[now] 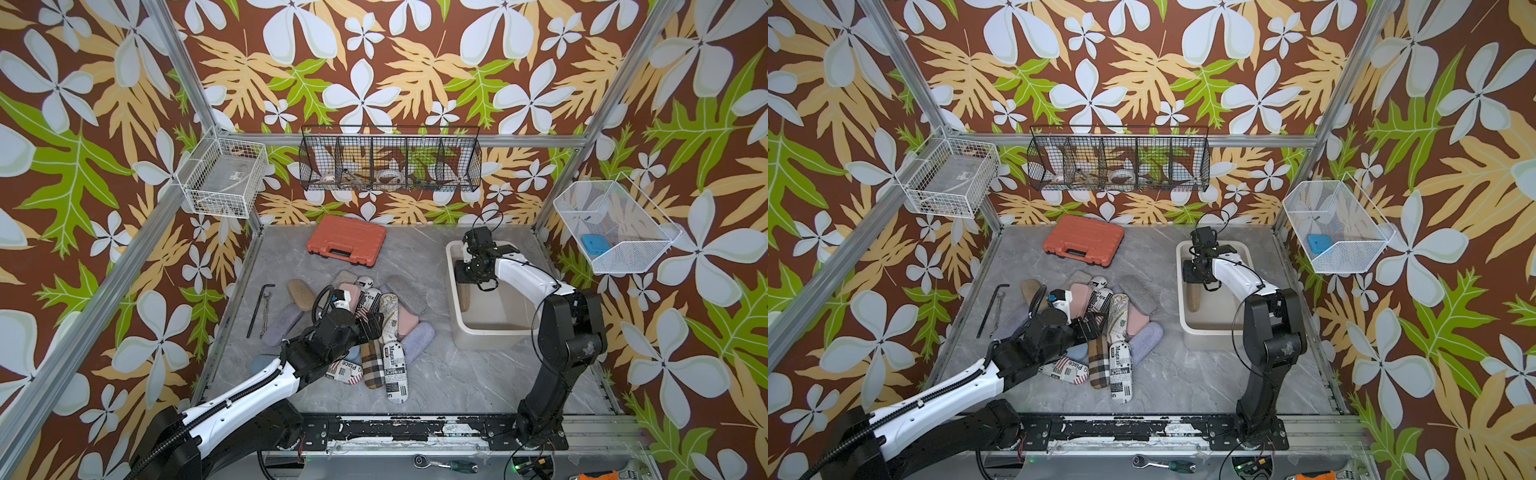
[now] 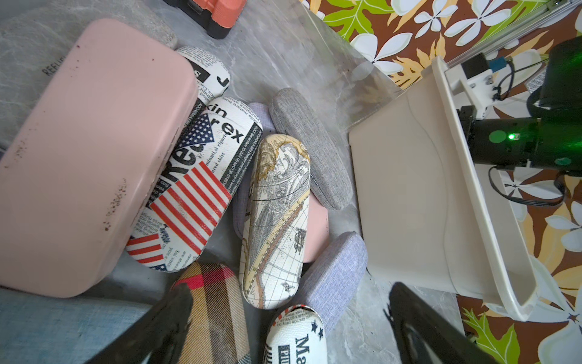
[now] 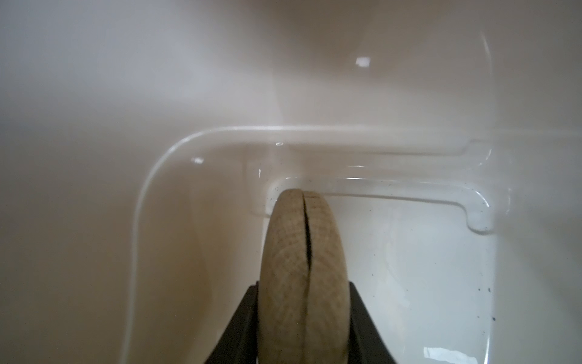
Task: Put the glasses cases into the storage boxes
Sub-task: Place the glasses case in the storage box.
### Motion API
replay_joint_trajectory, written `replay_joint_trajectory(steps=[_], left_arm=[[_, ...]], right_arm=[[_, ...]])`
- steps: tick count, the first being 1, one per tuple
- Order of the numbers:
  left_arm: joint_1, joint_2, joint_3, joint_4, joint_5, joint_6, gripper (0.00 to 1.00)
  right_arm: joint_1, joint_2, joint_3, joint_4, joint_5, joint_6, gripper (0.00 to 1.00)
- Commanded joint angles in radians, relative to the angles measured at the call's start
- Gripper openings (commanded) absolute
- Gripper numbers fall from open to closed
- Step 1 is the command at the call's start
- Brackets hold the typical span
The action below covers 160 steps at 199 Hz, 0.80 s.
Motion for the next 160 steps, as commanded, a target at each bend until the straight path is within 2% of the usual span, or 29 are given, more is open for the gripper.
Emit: replay_joint_trajectory(steps=[1, 99, 136, 160], left_arm=[[0.001, 0.011, 0.02, -0.015, 0.028, 0.014, 0.99], [0.001, -0.024, 0.037, -0.044, 0.056, -0.002, 0.98], [0.001, -0.013, 0.051, -0.033, 0.16, 0.029, 0.98], [-0.003, -0.007, 0.051, -0.051, 0.156, 0.01, 0.96]], right_arm=[[-0.002, 0.012, 0.0, 0.029, -0.024, 0.008, 0.33], [-0.011, -0.013, 0.011, 0.026, -0.083, 0.017, 0.43], [-0.013, -0.056, 0.023, 0.002, -0.071, 0.019, 0.45], [-0.013, -0.121, 0.005, 0.014, -0.059, 0.06, 0.45]])
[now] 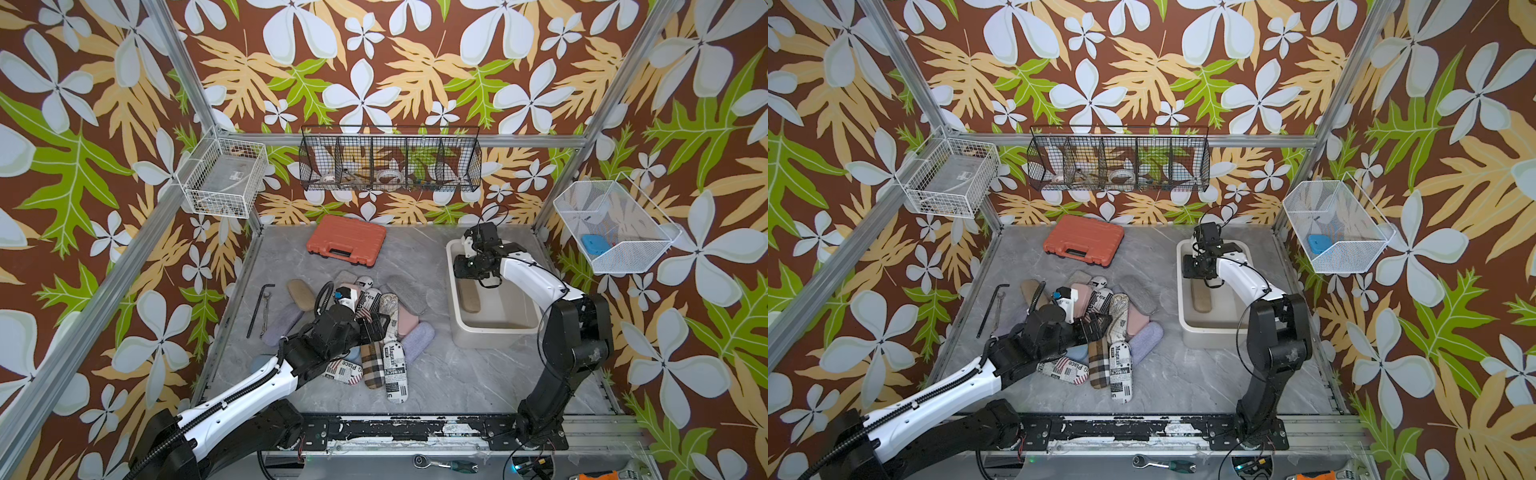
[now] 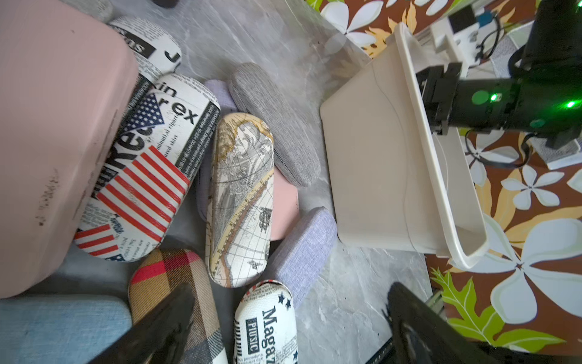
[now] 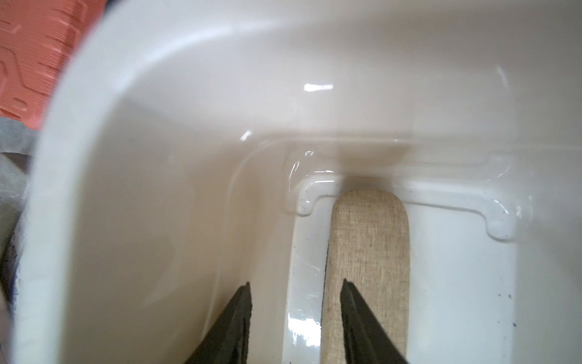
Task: Put the glasses cases into the storage boxes
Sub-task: Place the glasses case in the storage box, then pick up the glasses case.
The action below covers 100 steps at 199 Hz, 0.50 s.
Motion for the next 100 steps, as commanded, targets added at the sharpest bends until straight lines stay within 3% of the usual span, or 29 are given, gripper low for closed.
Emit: replay_joint_trajectory(steps=[1, 46, 81, 100], left_arm=[[-0.003, 0.002, 0.005, -0.009, 0.028, -0.01, 0.96], [-0.1, -0.007, 0.035, -0.115, -0.135, -0.069, 0.96], [-0.329, 0.048, 0.083, -0.249, -0.387, -0.232, 0.97], [-0.462, 0.118, 0.1, -0.286, -0.461, -0.341, 0.98]], right_arm=[[-0.001, -0.057, -0.011, 0.01, 0.021, 0.038, 0.45], [0.033, -0.277, -0.105, 0.04, 0.069, 0.088, 0.5], [0.087, -0.455, -0.181, 0.024, 0.133, 0.08, 0.59], [0.118, -0.539, -0.24, 0.019, 0.149, 0.081, 0.61]])
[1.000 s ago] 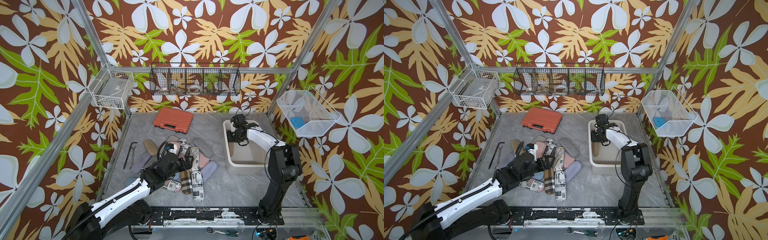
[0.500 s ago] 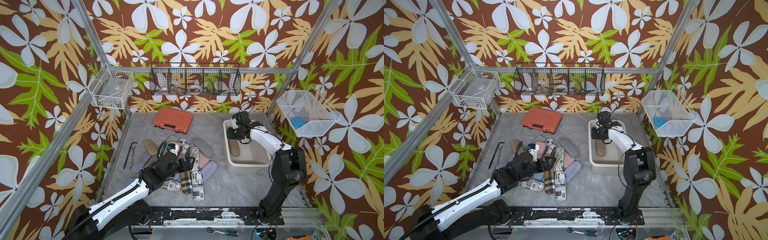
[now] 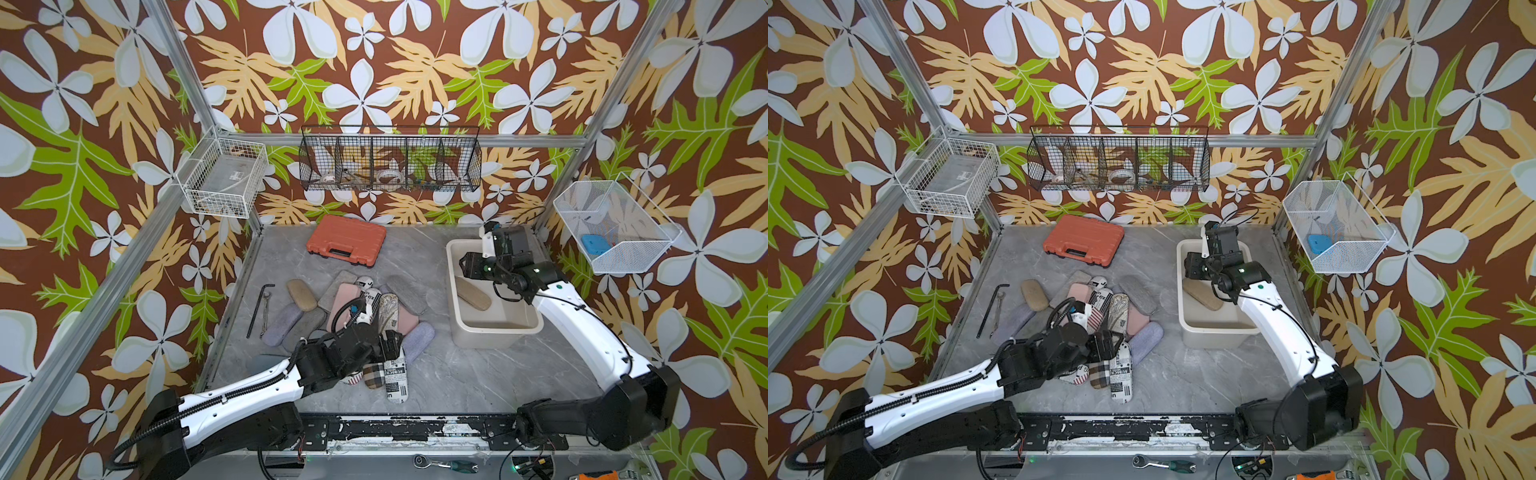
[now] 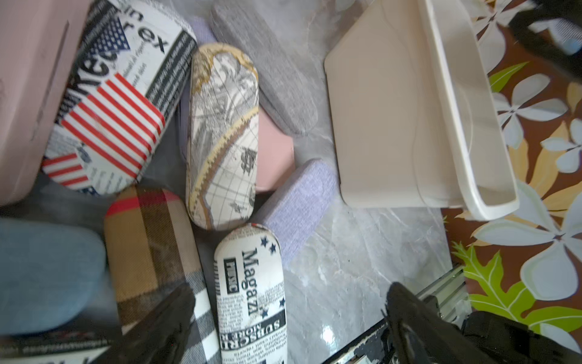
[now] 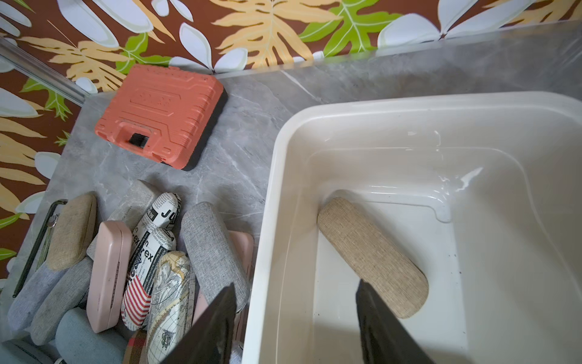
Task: Put the glasses cases into the storage boxes
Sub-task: Pick up the glasses case.
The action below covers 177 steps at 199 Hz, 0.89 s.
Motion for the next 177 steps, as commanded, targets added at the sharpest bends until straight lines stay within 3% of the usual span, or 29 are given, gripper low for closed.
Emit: replay_joint_trajectory(steps=[1, 19, 49, 108, 177], left_arm=[[-0.118, 0.065, 0.022, -0.106, -0.182, -0.178, 0.98], [-0.215, 0.159, 0.047, -0.126, -0.209, -0.272, 1.0], [-0.343, 0.341, 0.131, -0.151, -0.236, -0.37, 1.0], [-0.425, 0.557, 0.253, -0.297, -0.309, -0.602, 0.97], [-0.495, 0.582, 0.286, -0.365, -0.321, -0.708, 0.97]], right_arm=[[0.031, -0.079, -0.054, -0.014, 0.051, 0.005, 0.61], [0.041, -0.15, -0.115, -0.028, 0.067, 0.047, 0.61], [0.043, -0.26, -0.198, -0.041, -0.016, 0.054, 0.66], [0.043, -0.34, -0.253, -0.074, -0.074, 0.021, 0.69], [0.043, -0.382, -0.318, -0.054, -0.102, 0.003, 0.69]])
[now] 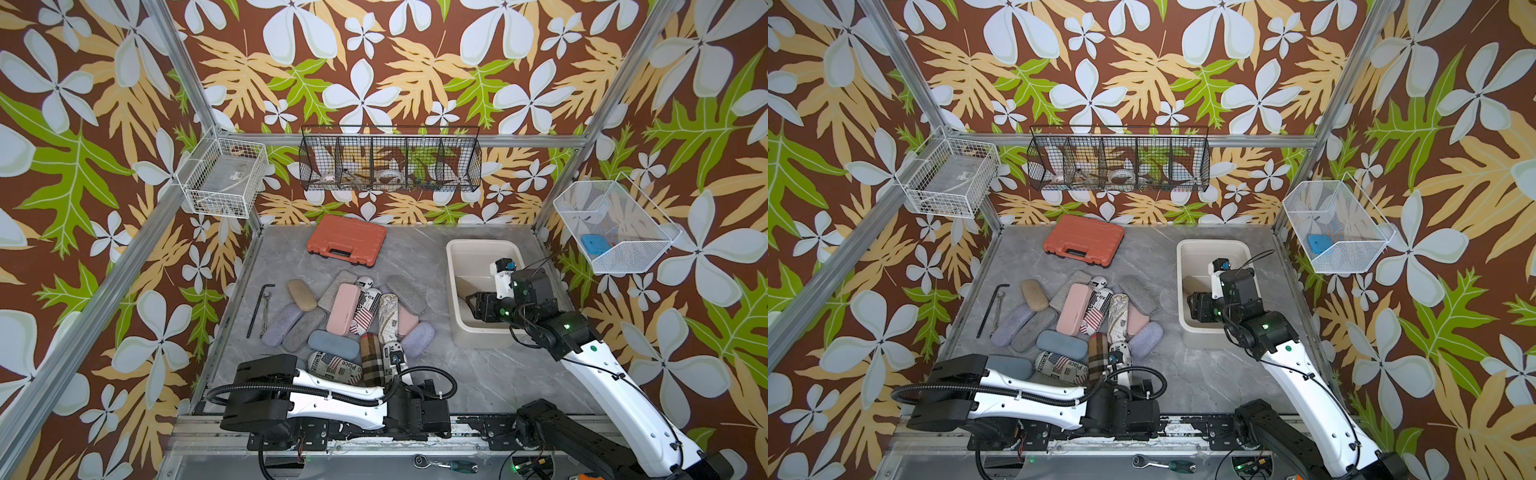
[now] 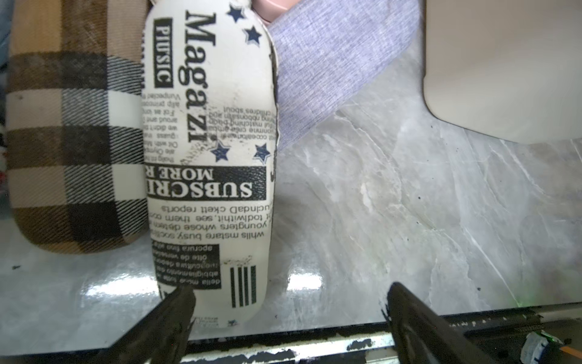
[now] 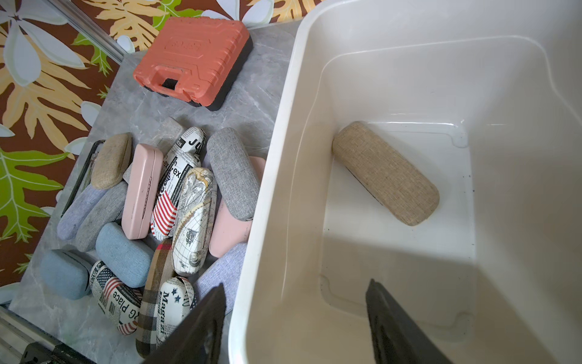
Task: Put the glasses cases into the storage boxes
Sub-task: Pick up the glasses case.
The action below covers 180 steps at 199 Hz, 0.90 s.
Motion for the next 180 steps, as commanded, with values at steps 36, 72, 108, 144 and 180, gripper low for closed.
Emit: replay_joint_trajectory(steps=[36, 72, 108, 144, 180], left_arm=[[-0.016, -0.029, -0.061, -0.059, -0.018, -0.099, 0.96], [-0.016, -0.048, -0.114, 0.025, -0.012, -0.074, 0.93], [-0.014, -0.04, -0.164, 0.099, 0.004, -0.057, 0.88], [0.001, -0.078, -0.264, 0.228, 0.013, -0.057, 0.81], [0.029, -0.017, -0.21, 0.217, 0.035, 0.042, 0.79]], right_arm=[[0.001, -0.013, -0.028, 0.04, -0.048, -0.016, 0.69], [0.002, -0.005, -0.014, 0.037, -0.061, -0.021, 0.7], [0.002, 0.003, -0.034, 0.045, -0.046, -0.018, 0.67], [0.002, 0.008, -0.04, 0.05, -0.061, -0.015, 0.64], [0.002, 0.02, -0.03, 0.048, -0.068, -0.016, 0.62]])
